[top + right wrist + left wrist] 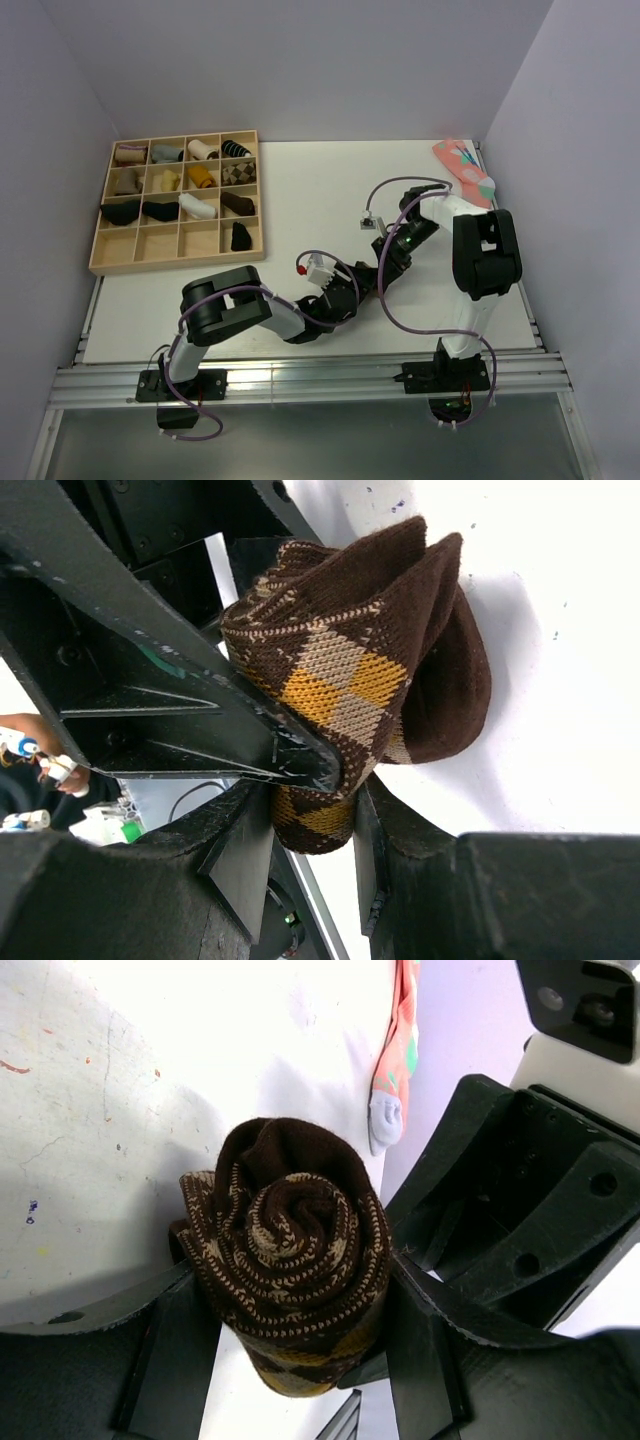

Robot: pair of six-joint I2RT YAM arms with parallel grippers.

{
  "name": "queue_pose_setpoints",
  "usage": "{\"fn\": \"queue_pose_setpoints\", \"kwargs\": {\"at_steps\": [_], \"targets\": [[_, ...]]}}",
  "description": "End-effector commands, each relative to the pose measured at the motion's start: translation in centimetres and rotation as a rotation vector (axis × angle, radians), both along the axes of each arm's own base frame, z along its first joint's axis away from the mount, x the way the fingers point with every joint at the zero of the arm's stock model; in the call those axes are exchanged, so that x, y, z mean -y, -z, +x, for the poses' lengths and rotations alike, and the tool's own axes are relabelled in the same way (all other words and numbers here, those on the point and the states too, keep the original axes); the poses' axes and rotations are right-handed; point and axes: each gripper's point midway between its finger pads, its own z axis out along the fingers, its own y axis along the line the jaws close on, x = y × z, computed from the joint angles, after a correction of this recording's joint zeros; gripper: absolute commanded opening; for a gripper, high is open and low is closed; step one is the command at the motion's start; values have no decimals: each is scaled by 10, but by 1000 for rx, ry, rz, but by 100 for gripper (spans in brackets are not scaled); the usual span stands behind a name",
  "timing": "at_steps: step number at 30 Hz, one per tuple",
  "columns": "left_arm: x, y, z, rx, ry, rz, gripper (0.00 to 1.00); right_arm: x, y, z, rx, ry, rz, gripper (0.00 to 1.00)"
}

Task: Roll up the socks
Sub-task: Pick up the sock at the center of the board.

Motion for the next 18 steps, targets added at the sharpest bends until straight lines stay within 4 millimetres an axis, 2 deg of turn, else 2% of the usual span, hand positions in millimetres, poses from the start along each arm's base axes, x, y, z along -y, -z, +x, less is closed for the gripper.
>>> {"fn": "queue_pose_setpoints", "kwargs": {"at_steps": [1, 18], "targets": [[0, 23, -8, -52, 51, 73, 64, -31, -58, -44, -175, 28, 138, 29], [-4, 24, -8, -57, 48, 66, 64, -42, -70, -59, -143, -24, 161, 29]]}}
